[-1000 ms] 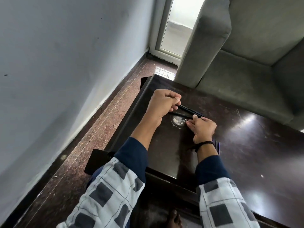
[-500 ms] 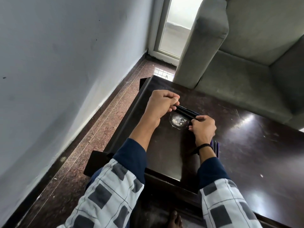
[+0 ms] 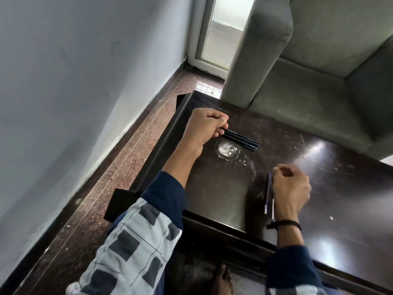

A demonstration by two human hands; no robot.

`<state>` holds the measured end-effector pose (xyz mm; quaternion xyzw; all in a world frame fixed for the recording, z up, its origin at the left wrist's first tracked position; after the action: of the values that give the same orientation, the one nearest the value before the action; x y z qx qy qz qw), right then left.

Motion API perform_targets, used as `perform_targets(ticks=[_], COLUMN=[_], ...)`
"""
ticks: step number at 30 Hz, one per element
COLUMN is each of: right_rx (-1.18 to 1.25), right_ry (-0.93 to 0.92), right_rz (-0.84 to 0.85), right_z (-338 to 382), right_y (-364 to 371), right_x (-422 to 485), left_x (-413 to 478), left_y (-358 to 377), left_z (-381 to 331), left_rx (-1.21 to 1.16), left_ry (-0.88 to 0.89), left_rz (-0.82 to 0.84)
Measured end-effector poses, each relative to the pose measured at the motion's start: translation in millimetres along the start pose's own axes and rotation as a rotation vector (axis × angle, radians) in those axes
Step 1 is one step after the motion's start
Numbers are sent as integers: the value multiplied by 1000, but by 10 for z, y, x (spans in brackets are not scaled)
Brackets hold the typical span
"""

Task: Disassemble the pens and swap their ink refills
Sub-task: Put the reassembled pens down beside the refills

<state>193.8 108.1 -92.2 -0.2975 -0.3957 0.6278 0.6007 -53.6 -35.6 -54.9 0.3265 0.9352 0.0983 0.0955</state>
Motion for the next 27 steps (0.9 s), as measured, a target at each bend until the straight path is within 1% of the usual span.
perform_targets(ticks=[4, 9, 12, 16, 21, 25, 27], right_rx=[-121, -135, -158, -153, -82, -69, -75], right_ry=[-52, -127, -144, -204, -297, -424, -473], right_rz=[86, 41, 58, 72, 137, 201, 207], right_z=[-358, -348, -293, -72, 399, 869, 1042], right_y=[5, 23, 57, 147, 403, 662, 755], right_x=[-259, -368, -375, -515, -787, -1040, -1153], left_x=[-28, -34, -29, -22, -7, -7, -8], left_y=[9, -17, -17, -51, -78, -73, -96], left_z=[-38, -52, -55, -86, -93, -98, -113], left_rx=[-3, -2, -6, -27, -50, -57, -57], left_ry=[6, 11, 11, 17, 16, 21, 29], left_rz=[0, -9, -9, -17, -35, -33, -38])
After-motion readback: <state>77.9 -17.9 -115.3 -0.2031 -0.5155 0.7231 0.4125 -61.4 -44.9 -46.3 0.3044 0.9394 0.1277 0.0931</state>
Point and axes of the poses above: each hand's wrist, its own x-axis towards the middle knuckle, its own y-axis out of the palm, z = x × y, the point moved 6 cm from there along x, towards the middle knuckle, and after that the axes turned 14 degrees about -x, right-handed, at the moved point
